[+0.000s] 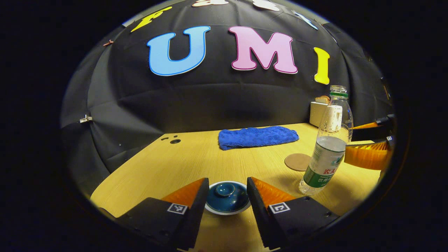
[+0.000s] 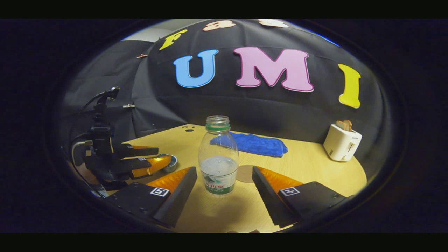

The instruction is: Open the teacup lid with one hand, grasp the water bottle and pour water into the teacup with the other hand; after pouring, place the water bottle on the coaster and then close the teacup lid.

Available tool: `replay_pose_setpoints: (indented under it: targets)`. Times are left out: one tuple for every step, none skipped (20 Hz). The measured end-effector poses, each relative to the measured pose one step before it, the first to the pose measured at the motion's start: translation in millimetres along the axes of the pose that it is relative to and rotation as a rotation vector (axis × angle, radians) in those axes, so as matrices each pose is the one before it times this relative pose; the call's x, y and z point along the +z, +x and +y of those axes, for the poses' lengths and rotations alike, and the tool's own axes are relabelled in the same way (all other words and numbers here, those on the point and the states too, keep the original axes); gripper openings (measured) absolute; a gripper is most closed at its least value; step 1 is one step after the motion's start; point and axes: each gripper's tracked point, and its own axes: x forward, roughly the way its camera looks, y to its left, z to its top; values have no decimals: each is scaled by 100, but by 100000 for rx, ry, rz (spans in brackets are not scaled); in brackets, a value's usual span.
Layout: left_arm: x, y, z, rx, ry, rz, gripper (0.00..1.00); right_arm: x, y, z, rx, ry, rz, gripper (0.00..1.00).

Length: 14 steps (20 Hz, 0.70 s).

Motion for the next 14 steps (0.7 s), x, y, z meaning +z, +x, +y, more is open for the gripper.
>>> replay_pose_setpoints:
  targets:
    - [-57, 134, 9, -363, -928, -196, 69, -158, 94, 31, -258, 697, -68, 99]
    - [39, 141, -91, -353, -634, -417, 69, -106, 203, 47, -16, 535, -38, 99]
    - [-7, 274, 163, 452, -362, -464, 65, -155, 111, 46, 73, 558, -22, 99]
    - [57, 112, 166, 699, -643, -434, 63, 36, 175, 113, 172, 459, -29, 98]
    - [-358, 95, 74, 221, -1159, 432, 48, -26, 154, 80, 121, 52, -178, 98]
    - [-119, 68, -94, -10, -426, -332, 48, 121, 109, 8, -116, -65, -423, 98]
    - [88, 22, -19, 230, 608, -603, 46, 97, 107, -38, -145, 114, -614, 98]
    - [-45, -101, -12, 175, 804, -251, 45, 175, 133, 49, 155, 182, -485, 98]
    - [-124, 59, -125, -11, 252, 317, 40, -70, 150, 105, 60, 59, -263, 98]
    - [-79, -179, 14, 231, 514, -363, 38, -28, 148, 103, -31, 124, -87, 98]
    - [98, -7, 28, 64, 681, -250, 36, -77, 59, 76, -191, 2, -162, 98]
    - [-81, 108, -9, -86, 214, -178, 36, -55, 128, -18, -541, -49, -204, 98]
    - [100, 50, 31, -135, -312, -464, 31, -43, 108, -79, -417, 107, -243, 98]
    - [53, 45, -17, -288, -327, -140, 35, 36, 214, -39, -162, -131, -422, 98]
